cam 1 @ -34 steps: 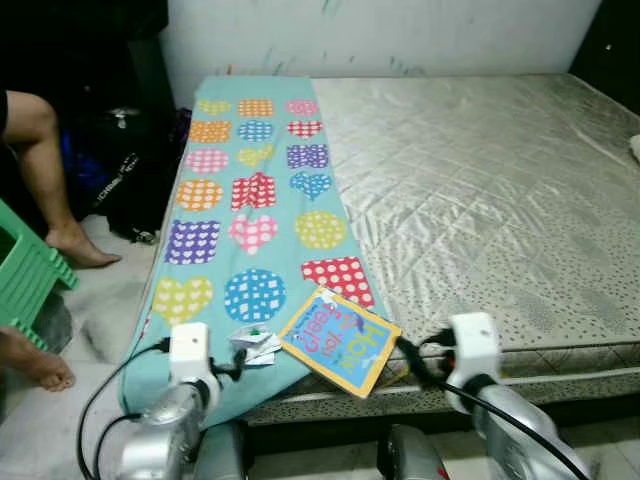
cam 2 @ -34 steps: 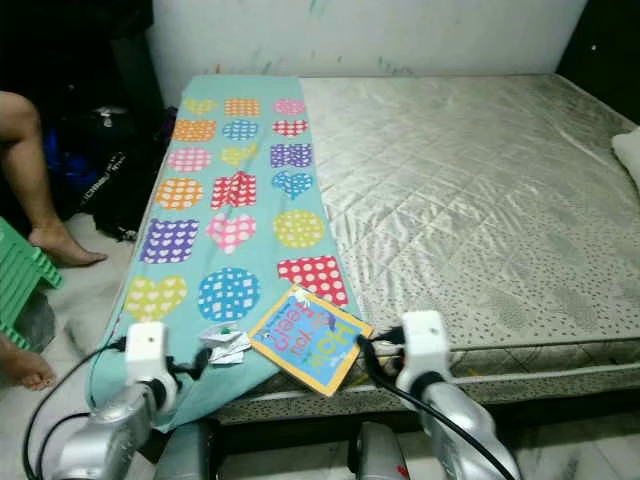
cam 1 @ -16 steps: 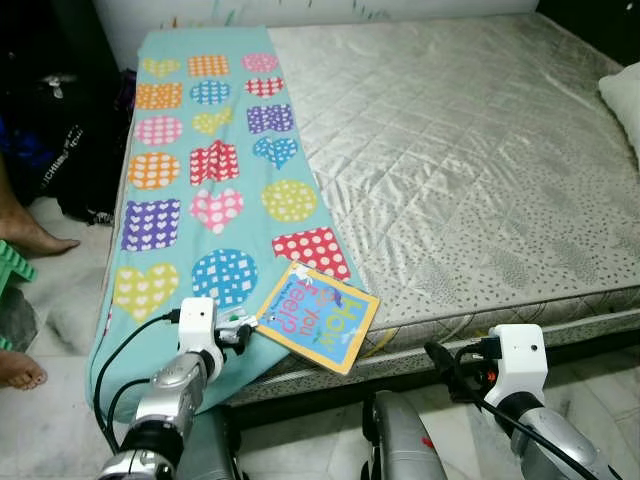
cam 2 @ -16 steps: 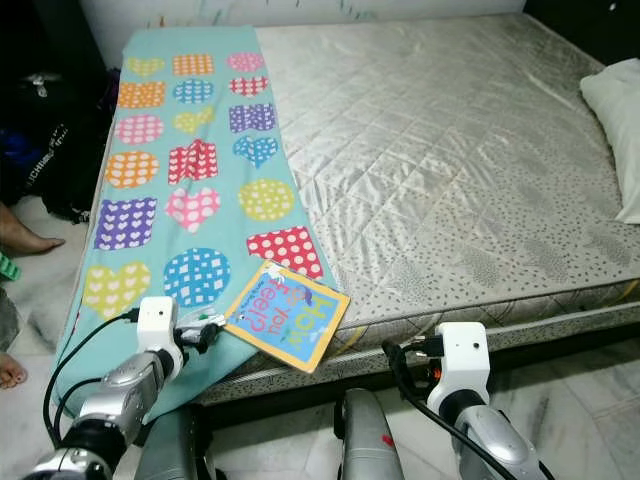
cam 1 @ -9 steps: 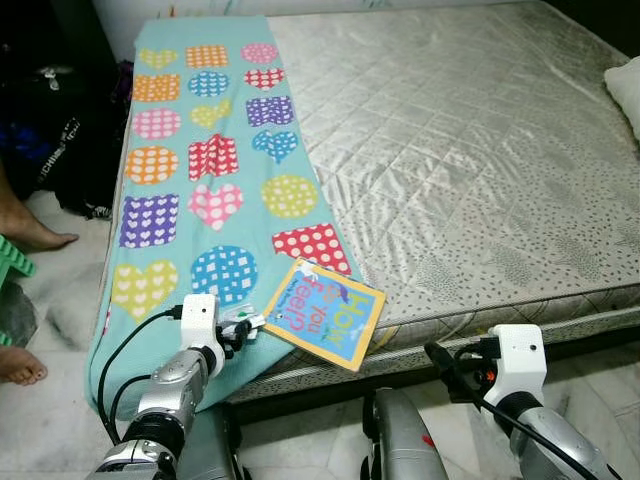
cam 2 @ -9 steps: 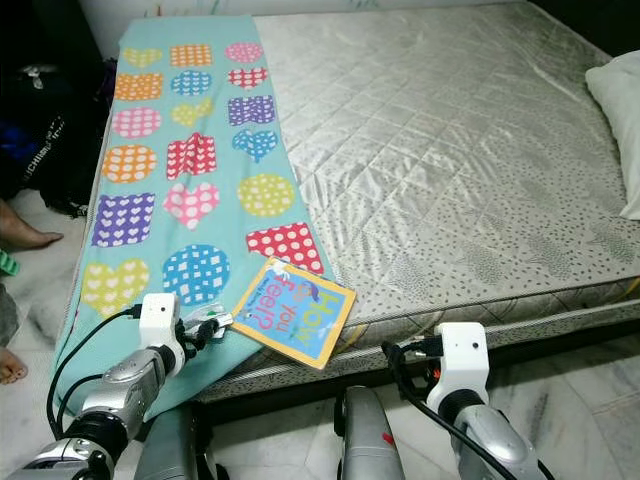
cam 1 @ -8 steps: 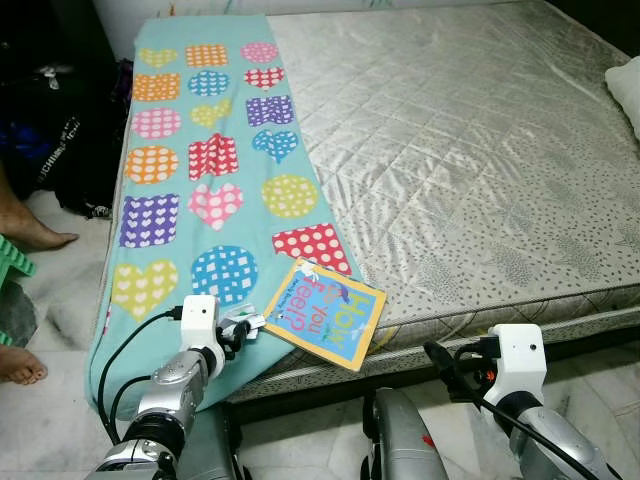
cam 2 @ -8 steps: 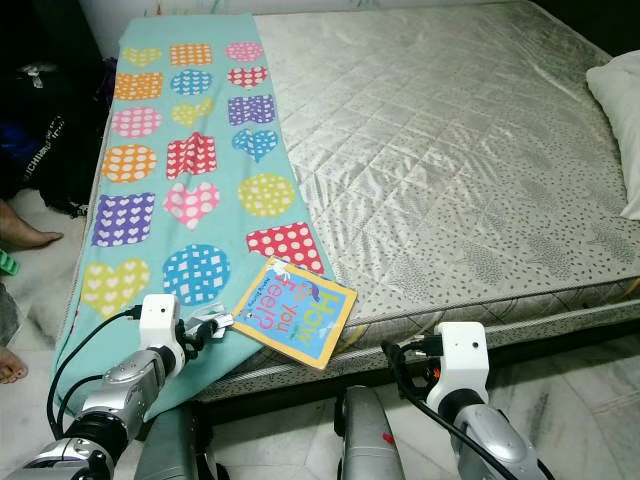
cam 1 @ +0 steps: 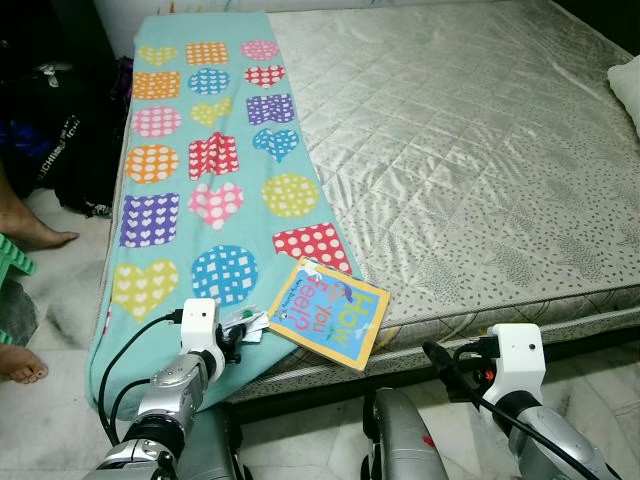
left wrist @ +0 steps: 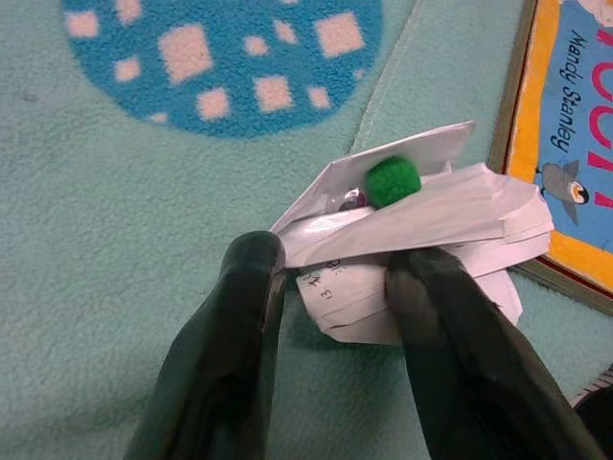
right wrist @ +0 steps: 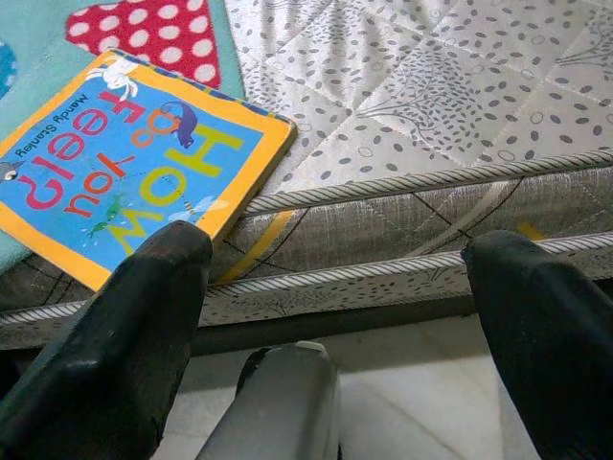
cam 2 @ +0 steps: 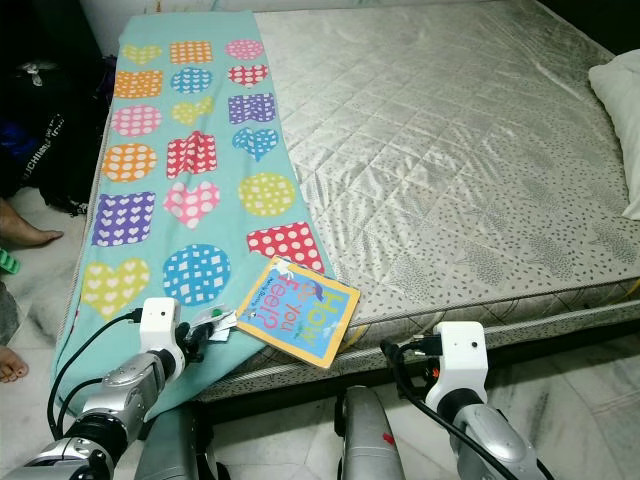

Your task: Clean up the room

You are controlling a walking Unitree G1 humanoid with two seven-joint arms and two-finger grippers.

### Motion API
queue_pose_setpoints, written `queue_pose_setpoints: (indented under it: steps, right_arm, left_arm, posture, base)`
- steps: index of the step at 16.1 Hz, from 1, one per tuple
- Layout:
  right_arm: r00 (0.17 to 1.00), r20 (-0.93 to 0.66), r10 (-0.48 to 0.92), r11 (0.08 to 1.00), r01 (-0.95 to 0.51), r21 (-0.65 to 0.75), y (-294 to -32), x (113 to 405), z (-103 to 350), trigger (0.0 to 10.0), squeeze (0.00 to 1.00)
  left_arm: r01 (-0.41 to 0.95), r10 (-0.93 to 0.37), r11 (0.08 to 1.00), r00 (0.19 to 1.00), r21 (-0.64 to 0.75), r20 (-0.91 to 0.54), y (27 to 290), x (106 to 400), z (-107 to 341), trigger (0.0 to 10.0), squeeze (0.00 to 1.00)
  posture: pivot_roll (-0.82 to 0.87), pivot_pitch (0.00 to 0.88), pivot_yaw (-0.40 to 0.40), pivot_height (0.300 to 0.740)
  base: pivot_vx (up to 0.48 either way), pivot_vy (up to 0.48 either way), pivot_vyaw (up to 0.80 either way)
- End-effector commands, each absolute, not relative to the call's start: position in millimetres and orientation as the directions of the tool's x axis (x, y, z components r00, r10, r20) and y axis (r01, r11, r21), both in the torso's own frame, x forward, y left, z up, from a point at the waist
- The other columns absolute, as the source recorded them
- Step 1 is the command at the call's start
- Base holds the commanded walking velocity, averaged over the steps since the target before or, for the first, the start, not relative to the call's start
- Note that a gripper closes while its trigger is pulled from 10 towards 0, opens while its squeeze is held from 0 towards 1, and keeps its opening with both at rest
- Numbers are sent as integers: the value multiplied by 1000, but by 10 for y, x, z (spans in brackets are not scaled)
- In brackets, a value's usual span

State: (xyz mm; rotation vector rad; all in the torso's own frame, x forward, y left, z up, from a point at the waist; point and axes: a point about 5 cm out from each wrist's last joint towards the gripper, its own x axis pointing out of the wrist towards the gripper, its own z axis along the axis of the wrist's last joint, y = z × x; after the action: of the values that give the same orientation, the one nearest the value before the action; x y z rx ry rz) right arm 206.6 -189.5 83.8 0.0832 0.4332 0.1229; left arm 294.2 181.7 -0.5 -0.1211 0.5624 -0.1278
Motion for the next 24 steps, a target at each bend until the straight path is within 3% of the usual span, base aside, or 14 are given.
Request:
queue_pose_setpoints:
  steps: [1, 14, 22, 24]
  right_arm:
    - [897, -417, 144, 988, -107, 110, -1888, 2051, 844, 10000, 0]
    - [899, -413, 147, 987, -104, 124, -1871, 2146, 811, 10000, 0]
    - [910, -386, 150, 987, -112, 119, -1843, 2318, 788, 10000, 0]
    - [916, -370, 154, 986, -117, 121, -1827, 2391, 769, 10000, 0]
  left_arm:
    - [111, -181, 981, 818, -160, -546, 1771, 2900, -60, 0, 0]
    - [98, -183, 978, 826, -184, -533, 1742, 2904, -61, 0, 0]
    - [75, -160, 976, 885, -206, -437, 1680, 2900, 38, 0, 0]
    - [34, -110, 980, 913, -194, -394, 1688, 2749, 138, 0, 0]
  posture:
    - [-278, 142, -32, 603]
    - [-270, 117, -27, 603]
    - [-238, 61, -19, 603]
    - [-216, 33, -15, 603]
  base:
    - [0, 0, 0]
    - [0, 0, 0]
    - [0, 0, 0]
    - [0, 0, 0]
